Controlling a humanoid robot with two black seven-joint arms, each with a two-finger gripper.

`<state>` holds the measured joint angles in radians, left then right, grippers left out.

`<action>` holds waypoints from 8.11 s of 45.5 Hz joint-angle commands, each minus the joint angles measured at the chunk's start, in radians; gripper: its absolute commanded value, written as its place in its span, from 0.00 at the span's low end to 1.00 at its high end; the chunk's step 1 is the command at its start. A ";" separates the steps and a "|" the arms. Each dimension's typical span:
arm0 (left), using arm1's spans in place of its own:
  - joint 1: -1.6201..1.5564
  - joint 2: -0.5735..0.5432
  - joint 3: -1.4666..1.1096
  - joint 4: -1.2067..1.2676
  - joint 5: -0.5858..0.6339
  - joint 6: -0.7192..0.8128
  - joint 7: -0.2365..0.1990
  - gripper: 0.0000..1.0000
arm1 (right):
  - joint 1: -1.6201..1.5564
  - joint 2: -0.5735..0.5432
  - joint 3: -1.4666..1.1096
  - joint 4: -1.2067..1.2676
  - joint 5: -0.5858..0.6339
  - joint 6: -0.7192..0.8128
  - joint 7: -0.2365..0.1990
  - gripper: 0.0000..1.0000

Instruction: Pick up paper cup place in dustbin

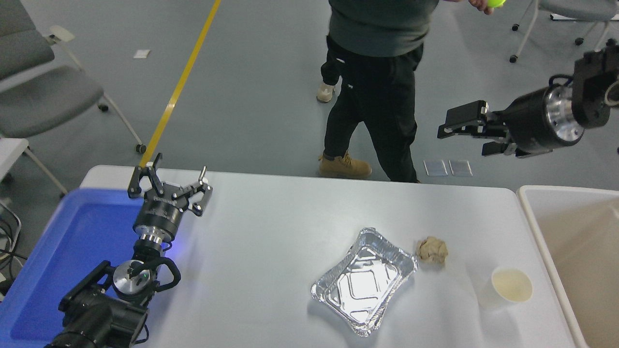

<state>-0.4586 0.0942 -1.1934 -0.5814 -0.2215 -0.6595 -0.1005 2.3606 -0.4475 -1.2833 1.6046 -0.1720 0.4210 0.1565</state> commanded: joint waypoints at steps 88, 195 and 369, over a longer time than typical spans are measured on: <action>0.000 0.001 0.000 0.000 -0.001 0.000 -0.001 0.99 | -0.905 -0.347 0.285 -0.296 -0.716 -0.209 0.051 1.00; 0.000 0.001 0.000 0.000 -0.001 0.000 0.001 0.99 | -0.440 -0.614 0.318 -0.301 -0.754 0.275 0.054 0.00; 0.000 0.001 0.000 0.000 -0.001 0.000 -0.001 0.99 | -1.568 -0.115 1.501 -1.441 0.330 -0.297 -0.180 1.00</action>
<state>-0.4586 0.0950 -1.1931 -0.5814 -0.2224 -0.6592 -0.1012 0.6706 -0.4394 0.2270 0.0113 0.1624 0.0574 -0.0231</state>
